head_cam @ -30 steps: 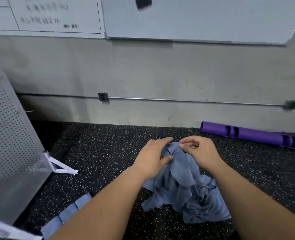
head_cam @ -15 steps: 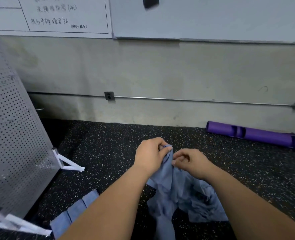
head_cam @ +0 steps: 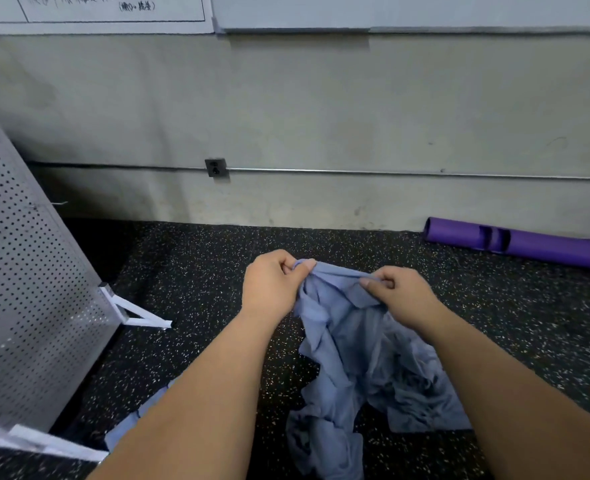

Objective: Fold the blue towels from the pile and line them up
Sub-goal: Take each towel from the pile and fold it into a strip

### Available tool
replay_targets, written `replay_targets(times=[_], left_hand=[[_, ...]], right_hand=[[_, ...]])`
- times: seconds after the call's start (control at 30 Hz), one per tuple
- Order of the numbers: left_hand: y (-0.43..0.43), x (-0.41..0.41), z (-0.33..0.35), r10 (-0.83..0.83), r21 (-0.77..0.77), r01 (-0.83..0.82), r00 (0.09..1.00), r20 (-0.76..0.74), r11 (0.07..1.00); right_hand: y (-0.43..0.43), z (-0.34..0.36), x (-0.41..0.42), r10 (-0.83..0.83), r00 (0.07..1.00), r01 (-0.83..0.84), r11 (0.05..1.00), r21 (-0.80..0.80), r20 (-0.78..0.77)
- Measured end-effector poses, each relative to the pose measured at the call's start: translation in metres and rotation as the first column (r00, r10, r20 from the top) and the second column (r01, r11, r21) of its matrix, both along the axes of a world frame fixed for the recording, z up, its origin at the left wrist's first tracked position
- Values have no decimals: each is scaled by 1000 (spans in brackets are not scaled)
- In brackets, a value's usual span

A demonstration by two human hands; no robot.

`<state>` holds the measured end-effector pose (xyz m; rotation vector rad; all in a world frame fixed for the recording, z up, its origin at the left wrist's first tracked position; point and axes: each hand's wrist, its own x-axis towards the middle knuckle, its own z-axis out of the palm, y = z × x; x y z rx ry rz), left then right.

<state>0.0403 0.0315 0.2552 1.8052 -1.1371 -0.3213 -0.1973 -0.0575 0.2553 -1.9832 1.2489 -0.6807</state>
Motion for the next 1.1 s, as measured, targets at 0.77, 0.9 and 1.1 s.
replay_targets(times=[0.77, 0.9, 1.1], left_hand=[[-2, -25, 3, -387, 51, 384, 916, 108, 922], [-5, -18, -1, -335, 47, 332, 939, 76, 942], [-9, -5, -1, -228, 13, 228, 974, -1, 974]], right_hand=[[-9, 24, 32, 145, 978, -184, 936, 299, 149], [-11, 25, 30, 193, 955, -261, 907, 331, 225], [-13, 28, 23, 262, 928, -319, 926, 202, 263]])
